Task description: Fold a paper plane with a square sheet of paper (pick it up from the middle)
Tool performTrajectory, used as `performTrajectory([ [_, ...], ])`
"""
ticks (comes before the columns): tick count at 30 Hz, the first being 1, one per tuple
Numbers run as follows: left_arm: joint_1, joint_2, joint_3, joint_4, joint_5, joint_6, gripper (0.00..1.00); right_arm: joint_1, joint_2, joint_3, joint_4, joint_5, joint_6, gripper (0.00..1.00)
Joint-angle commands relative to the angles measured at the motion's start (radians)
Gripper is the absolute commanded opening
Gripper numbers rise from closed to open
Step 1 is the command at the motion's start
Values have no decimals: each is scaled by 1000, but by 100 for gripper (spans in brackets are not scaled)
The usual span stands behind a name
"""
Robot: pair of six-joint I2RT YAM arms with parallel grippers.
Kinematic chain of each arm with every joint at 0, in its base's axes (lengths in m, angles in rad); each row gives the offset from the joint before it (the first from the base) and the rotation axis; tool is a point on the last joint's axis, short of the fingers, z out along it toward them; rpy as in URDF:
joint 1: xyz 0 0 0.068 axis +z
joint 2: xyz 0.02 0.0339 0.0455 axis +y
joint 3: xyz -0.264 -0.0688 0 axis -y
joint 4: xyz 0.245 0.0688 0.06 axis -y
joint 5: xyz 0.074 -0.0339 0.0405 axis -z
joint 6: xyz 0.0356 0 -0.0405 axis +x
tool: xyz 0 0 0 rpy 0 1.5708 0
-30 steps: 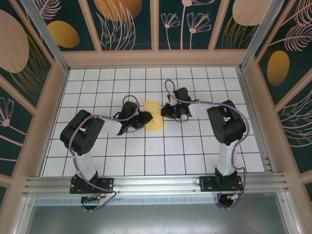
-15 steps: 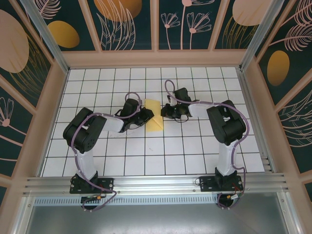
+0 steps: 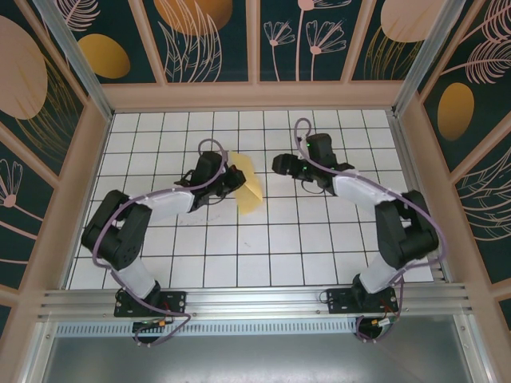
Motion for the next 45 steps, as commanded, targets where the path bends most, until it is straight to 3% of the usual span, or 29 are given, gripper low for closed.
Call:
performTrajectory([
  [1, 3, -88, 92, -265, -155, 155, 4, -21, -80, -71, 37, 104, -31, 74],
  [6, -5, -147, 226, -541, -356, 291, 5, -58, -166, -124, 68, 140, -39, 80],
  [11, -18, -108, 320, -664, -565, 414, 6, -89, -213, -174, 119, 162, -7, 83],
  [18, -59, 127, 474, -802, -927, 472, 5, -141, -308, -271, 207, 179, 48, 86],
  [25, -123, 397, 643, -894, -1154, 508, 5, -178, -302, -282, 199, 171, 77, 87],
  [28, -141, 474, 689, -898, -1152, 510, 7, -190, -292, -279, 195, 167, 87, 87],
  [37, -156, 562, 724, -857, -943, 437, 14, -206, -264, -270, 189, 148, 104, 87],
  [41, -159, 549, 745, -864, -851, 404, 25, -209, -253, -270, 191, 138, 107, 87],
  [45, -159, 451, 723, -795, -643, 387, 40, -209, -235, -267, 194, 115, 104, 87],
])
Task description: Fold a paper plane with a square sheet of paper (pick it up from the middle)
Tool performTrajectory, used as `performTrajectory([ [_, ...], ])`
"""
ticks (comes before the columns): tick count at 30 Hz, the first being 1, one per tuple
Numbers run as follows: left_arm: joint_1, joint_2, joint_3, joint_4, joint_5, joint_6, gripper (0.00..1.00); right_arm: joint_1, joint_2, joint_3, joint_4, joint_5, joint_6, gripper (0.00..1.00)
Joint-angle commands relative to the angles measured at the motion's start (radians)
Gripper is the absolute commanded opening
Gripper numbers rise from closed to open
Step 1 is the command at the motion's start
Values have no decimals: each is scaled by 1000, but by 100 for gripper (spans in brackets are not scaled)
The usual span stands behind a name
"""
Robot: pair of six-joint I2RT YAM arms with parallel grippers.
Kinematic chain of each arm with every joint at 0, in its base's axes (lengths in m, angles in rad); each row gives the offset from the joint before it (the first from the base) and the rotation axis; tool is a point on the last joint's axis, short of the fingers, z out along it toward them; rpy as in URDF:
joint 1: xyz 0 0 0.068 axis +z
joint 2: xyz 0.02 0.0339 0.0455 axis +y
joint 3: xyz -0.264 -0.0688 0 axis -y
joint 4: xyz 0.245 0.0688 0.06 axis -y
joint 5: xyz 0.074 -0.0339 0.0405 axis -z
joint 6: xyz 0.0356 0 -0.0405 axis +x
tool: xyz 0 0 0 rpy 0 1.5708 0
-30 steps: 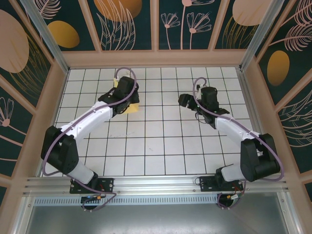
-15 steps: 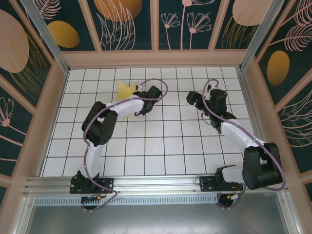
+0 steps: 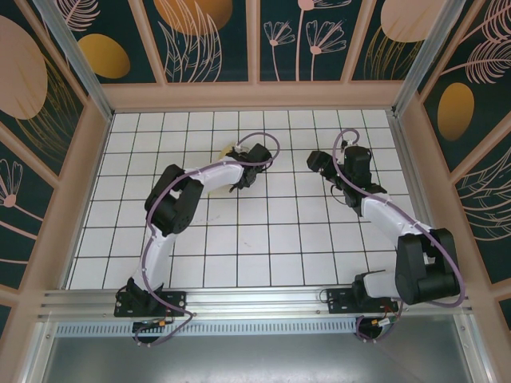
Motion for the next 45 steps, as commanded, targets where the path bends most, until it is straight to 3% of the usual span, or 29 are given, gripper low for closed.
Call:
performTrajectory([
  [1, -6, -122, -10, 75, 225, -35, 43, -7, 23, 4, 34, -42, 10, 87],
  [5, -3, -239, -68, 191, 377, -49, 58, -7, 48, 11, 44, -92, -3, 87],
  [8, 19, -311, -127, 269, 466, -65, 61, -6, 67, 12, 57, -119, -6, 88],
  [13, 118, -407, -291, 450, 654, -134, 60, 4, 101, 23, 61, -143, -5, 88],
  [18, 222, -417, -437, 603, 767, -196, 47, 20, 131, 42, 57, -161, -6, 88],
  [27, 278, -341, -532, 701, 669, -251, 31, 65, 189, 80, 36, -190, -15, 88],
  [39, 317, -298, -641, 814, 718, -259, 31, 104, 238, 115, 16, -193, -16, 88],
  [45, 318, -295, -731, 891, 766, -334, 30, 111, 236, 119, 5, -194, -15, 88],
])
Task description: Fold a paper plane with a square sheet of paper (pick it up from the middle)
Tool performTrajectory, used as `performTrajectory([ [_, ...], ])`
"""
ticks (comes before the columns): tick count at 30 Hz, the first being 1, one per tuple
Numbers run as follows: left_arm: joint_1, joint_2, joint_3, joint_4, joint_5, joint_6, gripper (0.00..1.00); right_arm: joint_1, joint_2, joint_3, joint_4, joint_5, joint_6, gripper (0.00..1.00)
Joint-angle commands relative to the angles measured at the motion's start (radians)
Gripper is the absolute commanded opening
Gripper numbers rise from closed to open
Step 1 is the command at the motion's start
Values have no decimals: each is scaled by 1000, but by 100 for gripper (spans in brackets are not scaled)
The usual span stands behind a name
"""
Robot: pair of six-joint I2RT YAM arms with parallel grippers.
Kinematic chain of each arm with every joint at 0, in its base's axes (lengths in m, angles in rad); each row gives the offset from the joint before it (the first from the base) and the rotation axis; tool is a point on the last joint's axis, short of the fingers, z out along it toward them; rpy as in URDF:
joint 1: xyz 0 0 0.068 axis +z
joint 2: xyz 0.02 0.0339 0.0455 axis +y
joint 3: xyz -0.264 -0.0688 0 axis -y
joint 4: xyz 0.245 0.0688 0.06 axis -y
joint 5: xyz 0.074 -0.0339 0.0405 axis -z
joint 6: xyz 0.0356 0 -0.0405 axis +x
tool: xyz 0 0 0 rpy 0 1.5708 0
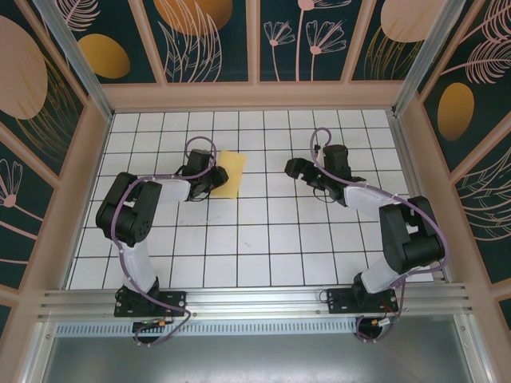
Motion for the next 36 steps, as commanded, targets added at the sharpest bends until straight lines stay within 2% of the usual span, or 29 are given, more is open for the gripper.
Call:
performTrajectory([
  [1, 3, 17, -57, 38, 51, -73, 29, 11, 4, 32, -13, -15, -9, 88],
  [7, -18, 0, -154, 115, 77, -210, 24, 36, 5, 35, -19, -24, 0, 88],
  [16, -165, -85, -209, 116, -14, -363, 23, 88, 17, 35, -42, -39, 44, 87],
  [21, -235, -94, -232, 136, -41, -458, 22, 141, 43, 21, -78, -109, 132, 78],
  [24, -253, -100, -256, 166, -54, -494, 22, 191, 55, 19, -109, -107, 192, 76],
  [34, -259, -108, -272, 165, -66, -492, 22, 277, 126, 24, -131, -100, 340, 58],
  [36, -261, -108, -272, 169, -65, -490, 22, 298, 147, 39, -130, -129, 347, 51],
])
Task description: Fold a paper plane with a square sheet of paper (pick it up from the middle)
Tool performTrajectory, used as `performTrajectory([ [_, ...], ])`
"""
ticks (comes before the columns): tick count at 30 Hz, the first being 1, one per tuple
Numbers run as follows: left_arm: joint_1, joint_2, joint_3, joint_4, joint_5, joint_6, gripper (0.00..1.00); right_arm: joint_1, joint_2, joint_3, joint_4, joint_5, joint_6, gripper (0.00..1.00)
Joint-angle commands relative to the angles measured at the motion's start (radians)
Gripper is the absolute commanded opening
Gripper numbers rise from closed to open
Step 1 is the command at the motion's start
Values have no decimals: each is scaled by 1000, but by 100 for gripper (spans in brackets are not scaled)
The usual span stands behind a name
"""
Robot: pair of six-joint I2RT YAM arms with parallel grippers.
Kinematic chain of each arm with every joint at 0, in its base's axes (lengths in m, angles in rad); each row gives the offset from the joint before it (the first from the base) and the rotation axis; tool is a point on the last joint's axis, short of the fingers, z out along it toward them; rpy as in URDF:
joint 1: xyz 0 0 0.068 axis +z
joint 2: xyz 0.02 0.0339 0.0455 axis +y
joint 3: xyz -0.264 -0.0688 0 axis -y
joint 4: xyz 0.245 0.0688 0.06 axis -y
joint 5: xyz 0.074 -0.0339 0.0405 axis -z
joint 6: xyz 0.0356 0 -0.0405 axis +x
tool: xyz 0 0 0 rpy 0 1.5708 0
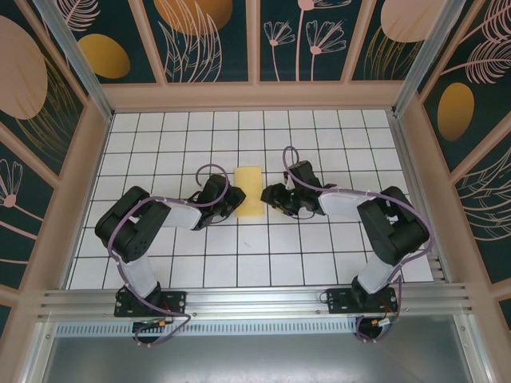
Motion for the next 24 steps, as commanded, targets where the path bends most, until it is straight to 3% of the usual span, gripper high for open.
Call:
performTrajectory([
  [1, -11, -2, -32, -64, -2, -18, 22, 41, 39, 42, -19, -46, 48, 47],
  [17, -12, -2, -31, -55, 3, -11, 23, 62, 88, 82, -80, -30, 53, 43],
  [24, -12, -19, -23, -66, 6, -5, 24, 62, 80, 87, -97, -20, 67, 24],
])
